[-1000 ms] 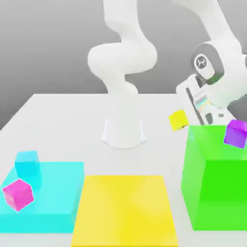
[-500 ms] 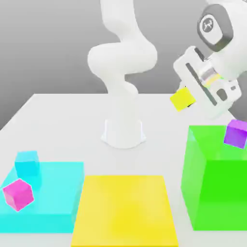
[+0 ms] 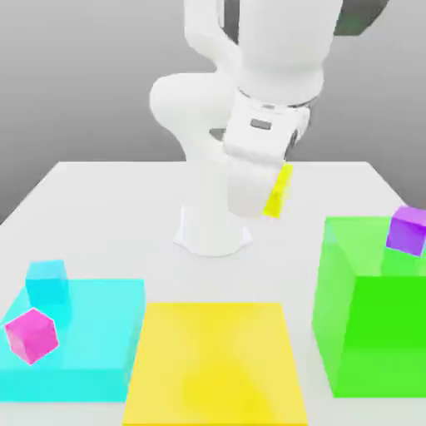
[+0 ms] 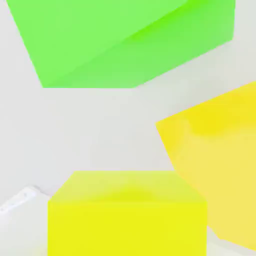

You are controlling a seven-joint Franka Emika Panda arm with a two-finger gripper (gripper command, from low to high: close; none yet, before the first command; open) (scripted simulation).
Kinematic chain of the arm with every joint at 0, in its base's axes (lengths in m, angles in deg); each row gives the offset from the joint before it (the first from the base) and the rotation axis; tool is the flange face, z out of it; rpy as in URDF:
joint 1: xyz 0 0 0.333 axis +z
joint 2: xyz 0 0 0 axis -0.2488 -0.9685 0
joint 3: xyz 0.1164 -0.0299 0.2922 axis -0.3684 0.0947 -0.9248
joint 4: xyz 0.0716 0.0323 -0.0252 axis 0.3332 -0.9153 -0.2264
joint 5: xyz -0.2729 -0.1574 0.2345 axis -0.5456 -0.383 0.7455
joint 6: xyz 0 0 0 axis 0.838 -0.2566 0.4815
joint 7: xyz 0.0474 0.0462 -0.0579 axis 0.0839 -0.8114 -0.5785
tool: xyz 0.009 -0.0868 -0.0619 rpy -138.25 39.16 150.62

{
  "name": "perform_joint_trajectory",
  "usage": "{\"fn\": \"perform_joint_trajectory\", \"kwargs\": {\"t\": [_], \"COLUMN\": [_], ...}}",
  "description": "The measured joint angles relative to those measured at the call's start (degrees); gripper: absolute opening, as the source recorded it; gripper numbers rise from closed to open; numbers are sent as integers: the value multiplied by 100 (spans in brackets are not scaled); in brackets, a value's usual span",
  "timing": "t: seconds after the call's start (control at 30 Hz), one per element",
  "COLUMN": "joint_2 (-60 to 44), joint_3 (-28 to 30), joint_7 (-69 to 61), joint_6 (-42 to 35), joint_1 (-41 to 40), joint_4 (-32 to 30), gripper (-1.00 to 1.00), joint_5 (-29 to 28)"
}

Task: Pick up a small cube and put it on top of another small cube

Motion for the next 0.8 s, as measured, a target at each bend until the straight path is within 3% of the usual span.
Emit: {"fn": "perform_joint_trajectory", "kwargs": {"t": [0.8], "joint_2": [-943], "joint_3": [2386], "joint_7": [5631], "joint_6": [1658], "joint_1": [-3465], "joint_4": [1597], "gripper": [-100], "joint_5": [-271]}}
